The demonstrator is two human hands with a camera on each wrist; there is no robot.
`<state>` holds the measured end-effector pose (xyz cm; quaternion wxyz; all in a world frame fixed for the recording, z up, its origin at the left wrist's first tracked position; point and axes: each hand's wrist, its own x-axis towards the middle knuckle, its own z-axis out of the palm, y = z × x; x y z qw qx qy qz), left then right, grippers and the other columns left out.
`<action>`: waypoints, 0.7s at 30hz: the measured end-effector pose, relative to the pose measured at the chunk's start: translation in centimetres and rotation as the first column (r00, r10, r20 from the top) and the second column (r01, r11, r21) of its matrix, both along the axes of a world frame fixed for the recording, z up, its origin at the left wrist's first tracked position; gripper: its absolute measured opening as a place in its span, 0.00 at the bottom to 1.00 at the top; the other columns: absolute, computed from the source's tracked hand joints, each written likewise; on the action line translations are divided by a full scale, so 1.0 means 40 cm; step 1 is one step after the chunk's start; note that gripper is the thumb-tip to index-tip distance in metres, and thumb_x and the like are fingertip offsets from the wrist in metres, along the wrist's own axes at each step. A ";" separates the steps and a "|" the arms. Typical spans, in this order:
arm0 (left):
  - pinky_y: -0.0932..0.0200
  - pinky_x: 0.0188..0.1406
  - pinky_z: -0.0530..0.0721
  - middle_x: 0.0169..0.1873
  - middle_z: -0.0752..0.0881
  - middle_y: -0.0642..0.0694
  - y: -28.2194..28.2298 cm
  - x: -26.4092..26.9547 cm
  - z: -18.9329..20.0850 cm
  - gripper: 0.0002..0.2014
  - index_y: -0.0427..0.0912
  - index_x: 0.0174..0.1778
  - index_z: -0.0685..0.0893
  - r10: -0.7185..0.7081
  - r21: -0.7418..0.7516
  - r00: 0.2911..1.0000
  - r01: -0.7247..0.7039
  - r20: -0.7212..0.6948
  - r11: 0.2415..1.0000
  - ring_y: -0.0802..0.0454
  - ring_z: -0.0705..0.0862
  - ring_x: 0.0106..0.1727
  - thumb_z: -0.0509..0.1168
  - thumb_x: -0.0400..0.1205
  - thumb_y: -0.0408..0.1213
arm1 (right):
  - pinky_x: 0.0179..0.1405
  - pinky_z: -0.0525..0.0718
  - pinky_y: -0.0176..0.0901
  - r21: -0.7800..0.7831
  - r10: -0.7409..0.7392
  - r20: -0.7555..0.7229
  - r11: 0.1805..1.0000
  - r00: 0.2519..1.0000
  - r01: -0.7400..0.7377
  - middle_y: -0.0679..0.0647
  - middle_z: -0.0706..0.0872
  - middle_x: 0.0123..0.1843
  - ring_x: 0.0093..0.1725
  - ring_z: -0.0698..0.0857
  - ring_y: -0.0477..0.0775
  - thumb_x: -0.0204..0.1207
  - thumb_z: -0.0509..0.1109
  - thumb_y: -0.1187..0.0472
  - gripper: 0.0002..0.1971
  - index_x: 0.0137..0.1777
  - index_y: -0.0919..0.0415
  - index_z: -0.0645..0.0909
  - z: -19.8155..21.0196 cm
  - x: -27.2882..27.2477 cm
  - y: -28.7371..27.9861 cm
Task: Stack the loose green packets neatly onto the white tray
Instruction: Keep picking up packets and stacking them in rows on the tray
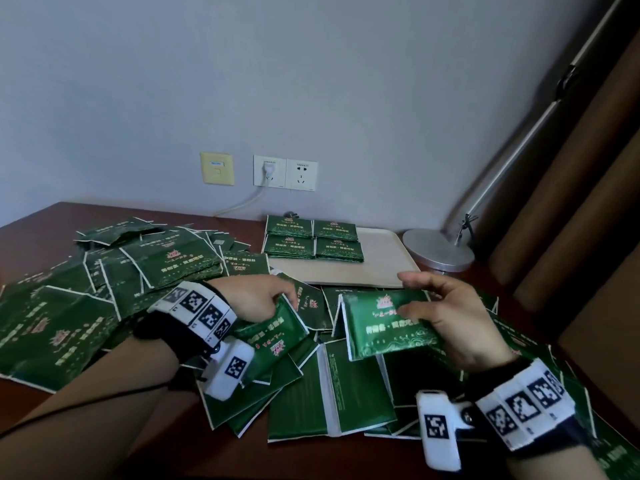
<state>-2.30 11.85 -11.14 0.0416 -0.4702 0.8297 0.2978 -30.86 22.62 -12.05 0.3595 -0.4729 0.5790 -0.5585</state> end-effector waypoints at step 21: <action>0.52 0.68 0.73 0.60 0.82 0.63 -0.066 -0.007 -0.007 0.09 0.61 0.44 0.80 -0.226 -0.012 0.965 0.226 -0.135 0.974 0.57 0.80 0.64 0.73 0.80 0.42 | 0.51 0.85 0.43 0.142 0.355 0.039 0.923 0.934 -0.357 0.63 0.93 0.48 0.47 0.91 0.56 0.59 0.86 0.58 0.16 0.45 0.64 0.92 -0.051 -0.039 -0.146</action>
